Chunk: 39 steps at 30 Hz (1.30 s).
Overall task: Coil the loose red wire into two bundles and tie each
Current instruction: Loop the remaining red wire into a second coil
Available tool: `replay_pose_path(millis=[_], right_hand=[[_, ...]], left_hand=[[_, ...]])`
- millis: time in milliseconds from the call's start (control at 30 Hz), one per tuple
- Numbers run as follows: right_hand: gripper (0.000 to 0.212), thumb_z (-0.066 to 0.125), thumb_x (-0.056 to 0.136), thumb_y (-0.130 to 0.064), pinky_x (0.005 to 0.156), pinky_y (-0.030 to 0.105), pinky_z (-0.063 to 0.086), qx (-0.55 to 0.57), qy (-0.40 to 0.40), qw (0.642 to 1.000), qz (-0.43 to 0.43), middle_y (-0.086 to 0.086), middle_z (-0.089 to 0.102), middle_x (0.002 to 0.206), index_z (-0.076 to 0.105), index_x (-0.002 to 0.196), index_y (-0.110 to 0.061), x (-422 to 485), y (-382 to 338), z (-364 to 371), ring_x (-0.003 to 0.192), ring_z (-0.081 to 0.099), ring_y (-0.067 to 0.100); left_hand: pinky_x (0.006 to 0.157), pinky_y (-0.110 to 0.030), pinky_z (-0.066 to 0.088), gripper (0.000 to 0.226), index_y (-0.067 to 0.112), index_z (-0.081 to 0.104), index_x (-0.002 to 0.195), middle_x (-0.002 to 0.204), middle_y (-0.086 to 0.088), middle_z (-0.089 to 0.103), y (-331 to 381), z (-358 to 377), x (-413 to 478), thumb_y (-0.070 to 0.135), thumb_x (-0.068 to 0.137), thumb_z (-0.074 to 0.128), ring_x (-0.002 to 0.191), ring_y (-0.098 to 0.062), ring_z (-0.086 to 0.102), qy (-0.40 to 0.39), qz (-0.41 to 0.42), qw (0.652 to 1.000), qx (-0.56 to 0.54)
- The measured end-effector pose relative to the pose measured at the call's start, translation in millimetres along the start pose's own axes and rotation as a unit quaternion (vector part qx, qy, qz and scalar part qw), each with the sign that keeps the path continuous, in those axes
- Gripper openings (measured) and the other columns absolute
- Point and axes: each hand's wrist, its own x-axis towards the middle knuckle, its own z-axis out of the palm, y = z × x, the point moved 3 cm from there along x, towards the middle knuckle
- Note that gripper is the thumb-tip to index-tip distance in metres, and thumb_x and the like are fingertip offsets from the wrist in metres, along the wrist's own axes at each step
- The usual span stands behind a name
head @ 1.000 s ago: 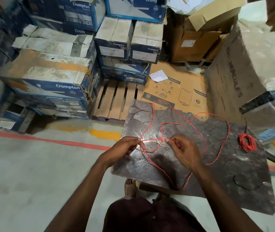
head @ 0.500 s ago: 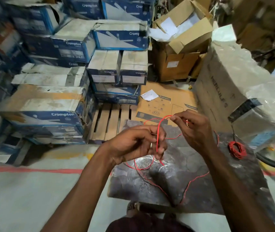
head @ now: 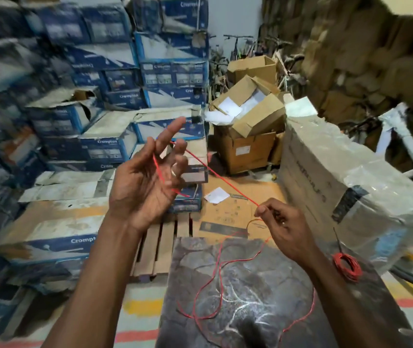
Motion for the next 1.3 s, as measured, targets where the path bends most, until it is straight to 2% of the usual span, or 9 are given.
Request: replay_pose_path(millis=[67, 167, 500, 633, 800, 967, 1100, 1200, 1300], right_hand=[[0.029, 0.051, 0.103, -0.052, 0.054, 0.046, 0.041, 0.007, -0.003, 1.0, 0.014, 0.014, 0.056, 0.067, 0.064, 0.091, -0.028, -7.2, 6.4, -1.6, 0.058, 0.05, 0.033], [0.017, 0.051, 0.106, -0.038, 0.052, 0.035, 0.031, 0.021, -0.016, 0.999, 0.033, 0.011, 0.042, 0.058, 0.059, 0.096, -0.026, -18.9, 15.5, 1.9, 0.052, 0.037, 0.018], [0.039, 0.047, 0.102, -0.059, 0.06, 0.041, 0.042, 0.015, -0.072, 0.996, 0.041, 0.001, 0.049, 0.067, 0.057, 0.083, -0.027, -46.2, 42.2, -19.9, 0.06, 0.046, 0.019], [0.026, 0.051, 0.104, -0.046, 0.068, 0.043, 0.051, -0.049, -0.12, 0.991, -0.035, -0.004, 0.067, 0.083, 0.07, 0.099, -0.03, -21.3, 0.8, -45.7, 0.077, 0.063, 0.02], [0.019, 0.061, 0.099, -0.032, 0.069, 0.016, 0.041, -0.046, -0.005, 0.988, -0.149, -0.009, 0.065, 0.084, 0.076, 0.102, -0.02, 31.6, -60.8, -90.0, 0.076, 0.058, 0.011], [0.014, 0.069, 0.098, -0.022, 0.066, 0.021, 0.041, -0.023, 0.096, 0.982, -0.159, 0.004, 0.066, 0.087, 0.074, 0.11, -0.019, 77.7, -63.9, -103.0, 0.074, 0.057, 0.018], [0.019, 0.073, 0.091, -0.039, 0.072, 0.045, 0.057, 0.07, 0.179, 0.979, -0.071, -0.001, 0.073, 0.096, 0.073, 0.105, -0.026, 94.0, -49.1, -95.2, 0.087, 0.069, 0.023], [0.007, 0.07, 0.095, -0.036, 0.07, 0.044, 0.058, 0.067, 0.148, 0.986, -0.037, -0.005, 0.073, 0.093, 0.071, 0.1, -0.031, 94.8, -32.0, -75.6, 0.083, 0.07, 0.02], [0.006, 0.067, 0.099, -0.03, 0.07, 0.037, 0.056, 0.042, 0.135, 0.99, 0.007, -0.009, 0.073, 0.089, 0.072, 0.097, -0.027, 85.0, -7.8, -57.9, 0.084, 0.069, 0.013]], left_hand=[[0.092, -0.041, 0.058, 0.049, 0.012, 0.04, 0.153, 0.144, -0.02, 0.054, 4.2, -1.9, 11.2, 0.032, 0.111, 0.025, 0.13, -0.037, 0.057, 0.037, 0.019, 0.999, 0.015], [0.11, -0.057, 0.043, 0.05, 0.015, 0.032, 0.156, 0.157, -0.024, 0.039, -2.0, 1.2, 30.0, 0.034, 0.111, 0.022, 0.143, -0.046, 0.04, 0.069, 0.04, 0.995, 0.066], [0.091, -0.069, 0.051, 0.048, 0.047, 0.029, 0.155, 0.169, -0.012, 0.009, 24.9, 3.8, 70.7, 0.046, 0.107, 0.035, 0.138, -0.049, 0.043, 0.188, 0.141, 0.952, 0.196], [0.094, -0.066, 0.052, 0.043, 0.066, 0.024, 0.146, 0.171, -0.003, 0.0, 18.4, 3.6, 87.2, 0.061, 0.104, 0.029, 0.139, -0.043, 0.044, 0.208, 0.062, 0.885, 0.411], [0.088, -0.045, 0.059, 0.054, 0.062, 0.018, 0.151, 0.161, -0.009, 0.038, -20.1, -0.8, 85.3, 0.064, 0.098, 0.027, 0.103, -0.034, 0.074, 0.085, -0.17, 0.816, 0.545], [0.083, -0.043, 0.061, 0.047, 0.05, 0.026, 0.155, 0.114, -0.025, 0.073, -63.2, 11.4, 72.6, 0.048, 0.107, 0.025, 0.04, -0.015, 0.059, -0.091, -0.349, 0.839, 0.408], [0.061, -0.036, 0.064, 0.054, 0.034, 0.023, 0.16, 0.065, -0.017, 0.07, -83.6, 21.0, 61.9, 0.042, 0.106, 0.022, 0.025, -0.01, 0.037, -0.171, -0.372, 0.897, 0.167], [0.044, -0.033, 0.059, 0.055, 0.035, 0.017, 0.161, 0.075, -0.021, 0.071, -81.6, 29.8, 65.5, 0.046, 0.107, 0.011, 0.021, -0.009, 0.022, -0.166, -0.289, 0.943, 0.004], [0.034, -0.029, 0.052, 0.054, 0.039, 0.015, 0.16, 0.103, -0.028, 0.072, -73.1, 30.3, 72.7, 0.049, 0.108, 0.008, 0.028, -0.008, 0.046, -0.155, -0.214, 0.957, -0.119]])
